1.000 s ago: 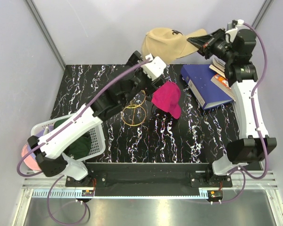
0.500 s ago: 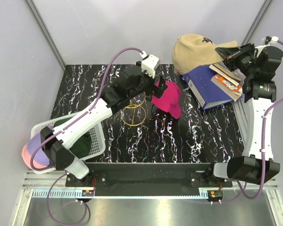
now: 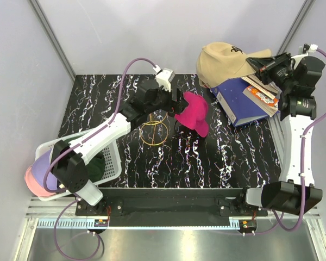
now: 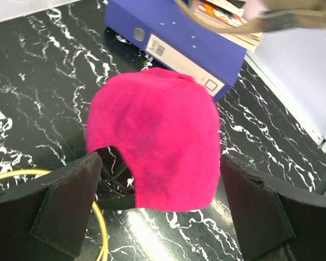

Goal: Stack the hats

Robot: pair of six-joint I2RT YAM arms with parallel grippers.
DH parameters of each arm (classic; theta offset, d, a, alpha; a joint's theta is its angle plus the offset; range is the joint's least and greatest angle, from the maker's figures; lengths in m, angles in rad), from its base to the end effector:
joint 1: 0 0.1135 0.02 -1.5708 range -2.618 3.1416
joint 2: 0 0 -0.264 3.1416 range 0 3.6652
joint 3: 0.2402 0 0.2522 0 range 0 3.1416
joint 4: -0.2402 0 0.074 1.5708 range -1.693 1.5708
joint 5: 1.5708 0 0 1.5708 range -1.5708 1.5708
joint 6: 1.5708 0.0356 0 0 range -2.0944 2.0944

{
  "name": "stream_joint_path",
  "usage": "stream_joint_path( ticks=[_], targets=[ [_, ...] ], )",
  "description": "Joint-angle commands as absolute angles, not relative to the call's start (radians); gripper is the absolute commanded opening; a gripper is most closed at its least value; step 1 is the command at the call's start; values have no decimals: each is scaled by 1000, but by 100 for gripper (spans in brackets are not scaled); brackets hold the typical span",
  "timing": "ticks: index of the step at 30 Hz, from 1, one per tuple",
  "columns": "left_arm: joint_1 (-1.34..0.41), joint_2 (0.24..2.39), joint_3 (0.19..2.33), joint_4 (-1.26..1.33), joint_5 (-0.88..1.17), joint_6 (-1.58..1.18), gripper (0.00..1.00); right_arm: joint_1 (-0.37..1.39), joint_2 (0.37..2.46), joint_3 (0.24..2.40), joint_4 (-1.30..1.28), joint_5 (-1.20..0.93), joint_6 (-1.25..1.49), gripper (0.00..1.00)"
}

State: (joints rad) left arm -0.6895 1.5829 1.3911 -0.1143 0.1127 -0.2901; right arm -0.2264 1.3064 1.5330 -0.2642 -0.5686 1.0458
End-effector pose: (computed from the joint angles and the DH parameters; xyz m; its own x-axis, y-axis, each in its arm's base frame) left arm 0.2902 -0.2444 0.3567 -0.4273 -0.0161 -0.9040 0.6185 0.7241 -0.3052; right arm 0.2773 -0.0442 0.4779 -0.3084 0.8193 -0.4833 -0.1363 0.4648 0.8749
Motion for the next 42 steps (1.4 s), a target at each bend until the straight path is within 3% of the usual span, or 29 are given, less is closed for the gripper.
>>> stream_joint_path(
  ticks=[1, 8, 20, 42],
  targets=[
    [-657, 1496, 1374, -8, 152, -344, 95, -189, 1241, 1447, -20, -653, 1190, 0],
    [-606, 1460, 1428, -92, 121, -330, 96, -81, 1250, 1387, 52, -650, 1212, 0],
    [-595, 1542, 1511, -104, 153, -324, 96, -80, 1235, 1079, 31, -726, 1170, 0],
    [-595, 1667, 1609, -163, 192, -310, 96, -101, 1273, 850, 110, -693, 1114, 0]
  ],
)
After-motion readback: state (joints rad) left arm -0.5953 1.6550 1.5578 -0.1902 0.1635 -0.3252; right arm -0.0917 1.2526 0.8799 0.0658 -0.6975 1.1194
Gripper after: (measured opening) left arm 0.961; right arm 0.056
